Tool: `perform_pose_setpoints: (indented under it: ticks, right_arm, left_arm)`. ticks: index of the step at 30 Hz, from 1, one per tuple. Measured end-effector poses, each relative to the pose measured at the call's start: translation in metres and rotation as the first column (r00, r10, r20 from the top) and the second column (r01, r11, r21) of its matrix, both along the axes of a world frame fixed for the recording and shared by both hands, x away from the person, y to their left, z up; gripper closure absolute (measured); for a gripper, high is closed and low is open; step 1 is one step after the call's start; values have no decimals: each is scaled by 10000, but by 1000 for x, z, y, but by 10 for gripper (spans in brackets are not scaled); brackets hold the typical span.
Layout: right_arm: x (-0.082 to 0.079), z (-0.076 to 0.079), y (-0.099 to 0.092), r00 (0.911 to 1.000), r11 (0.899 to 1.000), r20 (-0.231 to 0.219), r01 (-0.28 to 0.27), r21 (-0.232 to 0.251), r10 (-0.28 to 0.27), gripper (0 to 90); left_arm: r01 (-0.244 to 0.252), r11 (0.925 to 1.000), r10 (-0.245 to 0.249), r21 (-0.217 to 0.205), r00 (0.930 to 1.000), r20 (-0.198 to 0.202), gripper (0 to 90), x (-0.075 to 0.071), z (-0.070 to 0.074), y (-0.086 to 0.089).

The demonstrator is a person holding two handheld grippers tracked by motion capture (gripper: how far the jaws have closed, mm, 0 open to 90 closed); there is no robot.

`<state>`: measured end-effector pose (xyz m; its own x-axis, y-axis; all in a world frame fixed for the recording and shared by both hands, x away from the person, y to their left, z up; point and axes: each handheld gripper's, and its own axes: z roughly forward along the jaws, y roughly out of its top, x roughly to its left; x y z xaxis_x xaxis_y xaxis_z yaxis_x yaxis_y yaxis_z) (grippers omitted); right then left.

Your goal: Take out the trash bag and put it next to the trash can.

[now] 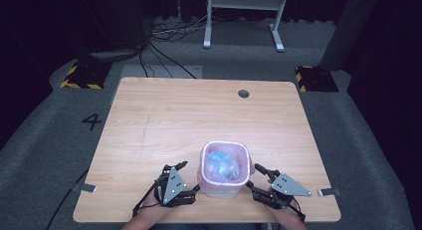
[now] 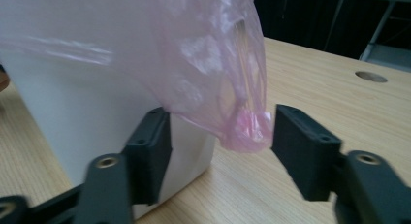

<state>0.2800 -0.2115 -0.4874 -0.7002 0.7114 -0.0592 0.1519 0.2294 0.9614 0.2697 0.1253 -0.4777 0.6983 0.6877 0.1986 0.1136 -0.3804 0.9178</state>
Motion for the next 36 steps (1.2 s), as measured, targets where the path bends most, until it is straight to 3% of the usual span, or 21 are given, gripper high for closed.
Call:
perform_pose_setpoints:
  ticks: [5,8,17,23,27,31,36]
  right_arm:
    - [-2,3,0,9997,9998,204,-169,42,168,604]
    - [-3,6,-3,9997,9998,229,-77,177,73,712]
    - [-6,11,-6,9991,9997,400,124,196,-131,876]
    - [-7,14,-8,9982,9992,485,339,232,-350,888]
    - [-8,17,-9,9969,9981,602,480,392,-503,887]
    - [-9,21,-11,9960,9967,679,534,610,-575,887]
    - [-8,24,-12,9968,9951,597,470,864,-523,887]
  left_arm:
    - [309,9995,-302,-78,9960,836,391,-6,2,0]
    - [551,9984,-535,-96,9910,1224,532,-10,3,-1]
    - [856,9961,-808,-206,9820,1707,705,-12,7,-2]
    - [992,9936,-894,-548,9832,1589,800,-10,11,2]
    - [1279,9867,-1121,-1002,9824,1496,832,-8,13,6]
    - [1617,9763,-1438,-1436,9814,1274,863,-6,16,12]
    - [2128,9571,-2003,-1965,9763,817,889,0,21,19]
